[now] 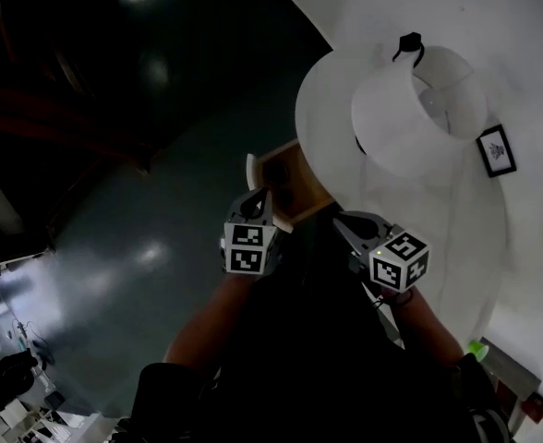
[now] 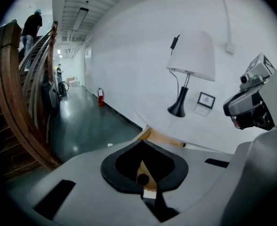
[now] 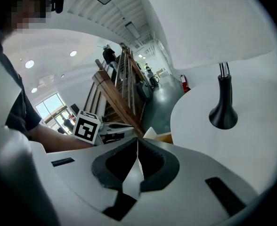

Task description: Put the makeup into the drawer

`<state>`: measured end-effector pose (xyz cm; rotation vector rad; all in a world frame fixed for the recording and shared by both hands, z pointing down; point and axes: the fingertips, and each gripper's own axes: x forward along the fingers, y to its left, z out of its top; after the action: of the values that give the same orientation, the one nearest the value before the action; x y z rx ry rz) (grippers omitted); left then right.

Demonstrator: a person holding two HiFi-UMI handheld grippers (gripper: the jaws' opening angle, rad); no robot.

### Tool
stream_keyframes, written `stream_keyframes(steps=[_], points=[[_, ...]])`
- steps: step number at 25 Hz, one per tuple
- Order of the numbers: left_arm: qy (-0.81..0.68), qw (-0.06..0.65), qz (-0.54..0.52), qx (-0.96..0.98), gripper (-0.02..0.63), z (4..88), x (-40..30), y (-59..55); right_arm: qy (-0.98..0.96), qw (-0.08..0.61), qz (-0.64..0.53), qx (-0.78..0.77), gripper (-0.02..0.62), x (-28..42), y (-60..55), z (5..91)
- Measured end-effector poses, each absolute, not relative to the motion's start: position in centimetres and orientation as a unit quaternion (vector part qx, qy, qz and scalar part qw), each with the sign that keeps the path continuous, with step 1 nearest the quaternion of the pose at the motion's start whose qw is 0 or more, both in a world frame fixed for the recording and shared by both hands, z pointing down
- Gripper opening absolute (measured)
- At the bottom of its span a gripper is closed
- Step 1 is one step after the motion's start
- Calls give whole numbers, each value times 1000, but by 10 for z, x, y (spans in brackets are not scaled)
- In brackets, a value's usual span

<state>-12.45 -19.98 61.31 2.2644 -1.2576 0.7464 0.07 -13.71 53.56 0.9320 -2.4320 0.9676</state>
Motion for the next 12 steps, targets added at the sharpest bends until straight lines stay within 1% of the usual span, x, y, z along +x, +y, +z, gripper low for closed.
stream_keyframes(steps=[5, 12], points=[[-434, 201, 227, 848, 12, 569, -121, -187, -854, 171, 324, 370, 17, 5, -125, 508], [-377, 192, 192, 886, 11, 535, -97, -168, -838, 158, 314, 417, 17, 24, -99, 485]])
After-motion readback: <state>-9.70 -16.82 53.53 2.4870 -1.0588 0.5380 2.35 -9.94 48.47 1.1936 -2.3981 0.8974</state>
